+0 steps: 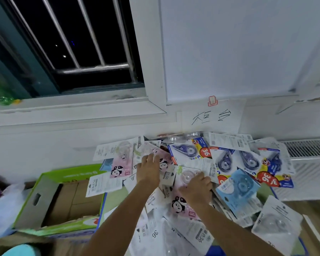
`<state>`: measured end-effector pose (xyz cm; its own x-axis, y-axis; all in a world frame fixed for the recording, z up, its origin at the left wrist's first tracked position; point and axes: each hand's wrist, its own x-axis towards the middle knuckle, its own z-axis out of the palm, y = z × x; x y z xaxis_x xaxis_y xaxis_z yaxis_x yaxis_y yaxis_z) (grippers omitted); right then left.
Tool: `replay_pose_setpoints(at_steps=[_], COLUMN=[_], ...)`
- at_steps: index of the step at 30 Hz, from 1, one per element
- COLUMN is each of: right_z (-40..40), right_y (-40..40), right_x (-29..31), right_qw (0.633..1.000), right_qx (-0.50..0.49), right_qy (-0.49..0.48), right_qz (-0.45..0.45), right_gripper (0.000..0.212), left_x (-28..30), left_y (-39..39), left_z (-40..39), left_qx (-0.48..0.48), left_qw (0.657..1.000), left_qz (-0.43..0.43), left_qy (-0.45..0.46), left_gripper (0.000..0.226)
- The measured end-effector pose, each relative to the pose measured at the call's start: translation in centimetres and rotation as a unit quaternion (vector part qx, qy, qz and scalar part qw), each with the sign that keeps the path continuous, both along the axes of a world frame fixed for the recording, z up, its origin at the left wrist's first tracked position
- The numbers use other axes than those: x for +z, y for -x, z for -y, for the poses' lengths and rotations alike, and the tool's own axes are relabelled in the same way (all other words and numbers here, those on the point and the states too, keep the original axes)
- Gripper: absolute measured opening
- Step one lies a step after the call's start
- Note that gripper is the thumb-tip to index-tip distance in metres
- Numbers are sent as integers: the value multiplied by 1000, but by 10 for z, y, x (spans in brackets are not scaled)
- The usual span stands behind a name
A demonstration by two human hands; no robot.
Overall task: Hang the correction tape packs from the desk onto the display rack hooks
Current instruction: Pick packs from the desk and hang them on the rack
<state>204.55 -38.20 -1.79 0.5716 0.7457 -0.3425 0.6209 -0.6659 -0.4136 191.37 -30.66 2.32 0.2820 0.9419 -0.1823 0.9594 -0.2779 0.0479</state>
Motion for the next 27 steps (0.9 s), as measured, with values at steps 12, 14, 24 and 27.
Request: replay_pose_setpoints(at_steps=[12, 14, 24, 27], right_z=[-18, -18, -4, 4], right_y=[11, 13, 20, 18], right_x=[6, 4, 11, 20], right_qw=[992, 989, 953, 941], right_qx=[-109, -121, -231, -241], right_qy=[-70, -79, -188, -228], right_qz=[-12, -16, -52, -60], right_gripper=[80, 83, 63, 52], left_x=[-15, -17, -2, 10], left_y=[5, 9, 11, 9], left_z=[-83, -91, -83, -72], left_qx=[-145, -165, -254, -287], left_qw=[986, 983, 964, 953], left_qz=[-8, -10, -70, -83], left_qy=[87, 82, 20, 50], left_gripper=[116, 116, 103, 105])
